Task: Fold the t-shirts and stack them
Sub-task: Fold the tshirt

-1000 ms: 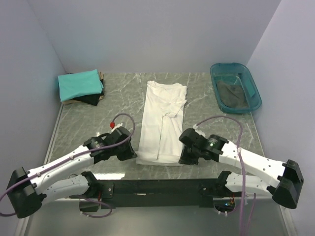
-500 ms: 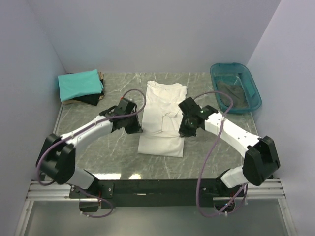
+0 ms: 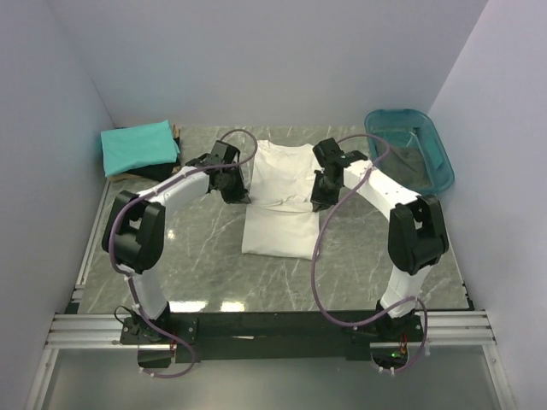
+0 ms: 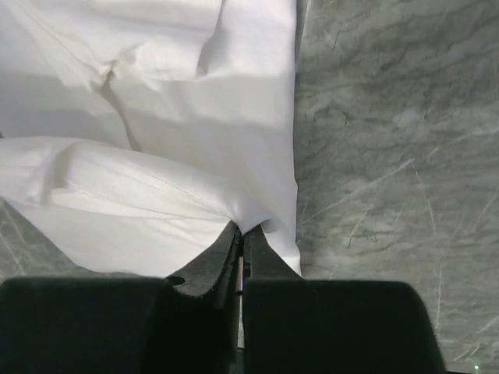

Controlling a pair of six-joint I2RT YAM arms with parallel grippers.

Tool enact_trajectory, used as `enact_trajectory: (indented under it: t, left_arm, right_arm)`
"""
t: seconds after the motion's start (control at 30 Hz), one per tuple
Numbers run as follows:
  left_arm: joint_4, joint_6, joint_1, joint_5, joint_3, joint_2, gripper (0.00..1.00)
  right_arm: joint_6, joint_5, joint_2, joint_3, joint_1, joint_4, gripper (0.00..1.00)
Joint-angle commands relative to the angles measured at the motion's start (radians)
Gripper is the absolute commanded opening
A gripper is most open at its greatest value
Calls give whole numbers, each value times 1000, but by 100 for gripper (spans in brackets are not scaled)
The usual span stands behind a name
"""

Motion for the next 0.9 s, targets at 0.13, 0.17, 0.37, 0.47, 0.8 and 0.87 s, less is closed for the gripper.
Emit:
enact_trajectory:
  t: [0.13,0.17,0.37,0.47,0.8,0.87]
  left_arm:
    - [-19,9,14,63,90,67,0]
    - [-18,13,16,68,97,75,0]
    - [-67,13,37,27,178,125,5]
    - [-62,6,60,-15,204,107,44]
    - [-9,45,62,42,117,52,65]
    - [-1,53,59,52,66,36,66]
  right_arm:
    - [-65,-23,66,66,-48,-30,0]
    - [-68,-26,72,70,-51,-31,0]
    - [-97,-65,127,140,-80,-24,21]
    - [-114,-77,156,229,-86,-50,45]
    - [-165,-102,101,198,-85,-27,57]
    - [-162,-118,81,138,-85,-16,57]
